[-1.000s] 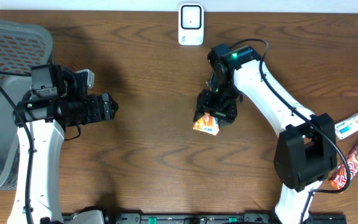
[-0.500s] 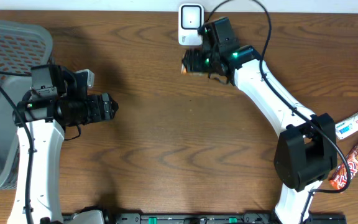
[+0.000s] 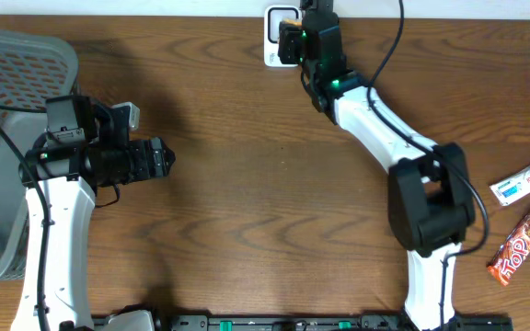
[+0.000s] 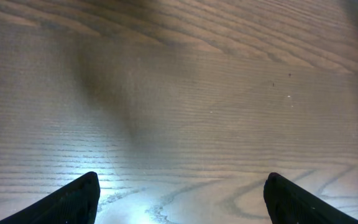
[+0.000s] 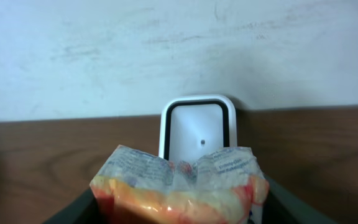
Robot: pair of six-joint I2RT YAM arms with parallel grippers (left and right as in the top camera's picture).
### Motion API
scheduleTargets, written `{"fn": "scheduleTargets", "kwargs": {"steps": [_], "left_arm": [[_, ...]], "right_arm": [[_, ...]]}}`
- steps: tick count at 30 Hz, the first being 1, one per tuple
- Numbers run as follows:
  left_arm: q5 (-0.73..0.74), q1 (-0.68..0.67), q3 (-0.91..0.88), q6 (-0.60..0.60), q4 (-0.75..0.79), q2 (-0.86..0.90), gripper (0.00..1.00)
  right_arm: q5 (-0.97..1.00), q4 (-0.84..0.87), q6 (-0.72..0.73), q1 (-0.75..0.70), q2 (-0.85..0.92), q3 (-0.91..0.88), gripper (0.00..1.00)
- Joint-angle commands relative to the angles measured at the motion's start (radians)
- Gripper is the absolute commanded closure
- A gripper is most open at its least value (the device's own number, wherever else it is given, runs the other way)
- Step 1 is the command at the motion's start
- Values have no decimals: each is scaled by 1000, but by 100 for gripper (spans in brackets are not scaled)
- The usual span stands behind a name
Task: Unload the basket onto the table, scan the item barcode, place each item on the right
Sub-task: 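Hold the tissue box's barcode under the white scanner, then carry the tissue box to the right edge and release it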
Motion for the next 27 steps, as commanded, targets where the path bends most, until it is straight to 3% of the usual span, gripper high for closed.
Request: {"fn": "scheduleTargets", "kwargs": {"steps": [1, 14, 23, 27], "left_arm": [[-9, -2, 15, 16, -2, 5, 15], [-9, -2, 15, 16, -2, 5, 15], [-9, -2, 15, 16, -2, 5, 15], [-9, -2, 15, 16, -2, 5, 15]], "right_arm": [[28, 82, -45, -8, 58, 26, 47], [33, 68, -146, -10, 391, 444, 44], [60, 38, -158, -10, 456, 500, 43], [65, -77, -160, -10, 448, 552, 46]]}}
